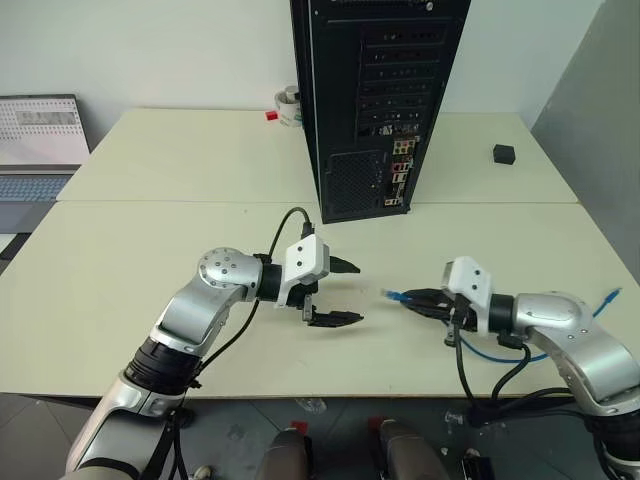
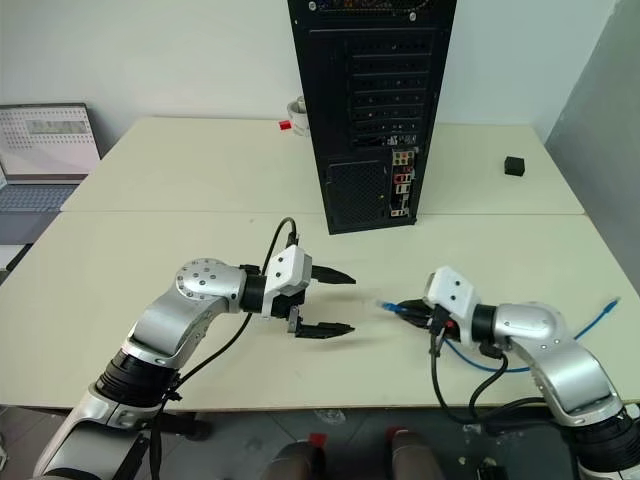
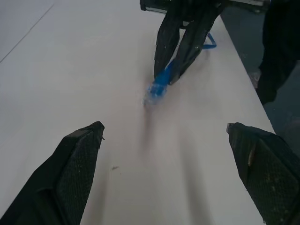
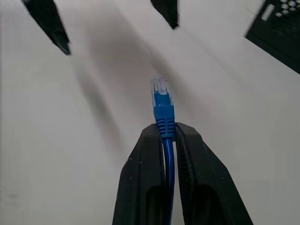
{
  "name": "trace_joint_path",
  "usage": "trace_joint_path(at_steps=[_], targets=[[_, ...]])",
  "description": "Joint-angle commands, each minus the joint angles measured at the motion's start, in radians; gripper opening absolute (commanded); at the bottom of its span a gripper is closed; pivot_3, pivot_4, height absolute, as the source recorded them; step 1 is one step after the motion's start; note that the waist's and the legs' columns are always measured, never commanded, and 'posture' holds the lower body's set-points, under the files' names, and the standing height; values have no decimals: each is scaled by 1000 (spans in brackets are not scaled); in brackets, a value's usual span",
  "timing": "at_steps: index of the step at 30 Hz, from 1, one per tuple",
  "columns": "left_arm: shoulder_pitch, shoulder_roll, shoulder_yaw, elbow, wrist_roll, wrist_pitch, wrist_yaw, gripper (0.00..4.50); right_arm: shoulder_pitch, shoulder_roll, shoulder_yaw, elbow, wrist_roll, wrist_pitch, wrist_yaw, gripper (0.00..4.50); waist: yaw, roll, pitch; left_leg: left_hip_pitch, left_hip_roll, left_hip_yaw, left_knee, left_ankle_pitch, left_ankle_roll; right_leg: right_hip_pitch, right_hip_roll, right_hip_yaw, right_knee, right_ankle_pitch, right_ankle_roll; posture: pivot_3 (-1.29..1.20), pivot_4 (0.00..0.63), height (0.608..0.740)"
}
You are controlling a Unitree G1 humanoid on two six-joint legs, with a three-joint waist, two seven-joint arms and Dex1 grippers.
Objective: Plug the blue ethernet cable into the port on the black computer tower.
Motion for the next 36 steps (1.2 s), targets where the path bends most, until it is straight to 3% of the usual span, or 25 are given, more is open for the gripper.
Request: trace_joint_path(at_steps=[1,5,8,26,36], targets=[[-23,2,-11,3,22,-37,-23,4500,-47,10,34,-29,-2,11,9,78,0,0,0,0,0,0,0,0,0,0,0,0,0,0,0,0,150,740],[-31,-1,-21,14,38,-42,-33,4500,-84,24,73,-19,-15,11,14,77,0,0,0,0,0,-1,0,0,0,0,0,-1,0,0,0,0,150,740],[-26,6,-37,15,57,-53,-49,3992,-113,39,96,-5,-23,9,18,76,0,0,0,-1,0,-1,0,0,0,0,0,-1,0,0,0,0,150,740],[-22,4,-47,47,112,-78,-52,242,-205,56,142,10,-36,34,39,72,0,0,0,-1,0,-2,1,0,0,-1,0,-1,0,0,0,0,150,740],[-1,3,-32,44,108,-83,-35,241,-194,53,146,5,-54,28,45,71,0,0,0,-1,0,-3,1,0,0,-1,0,-2,0,0,0,0,150,740]])
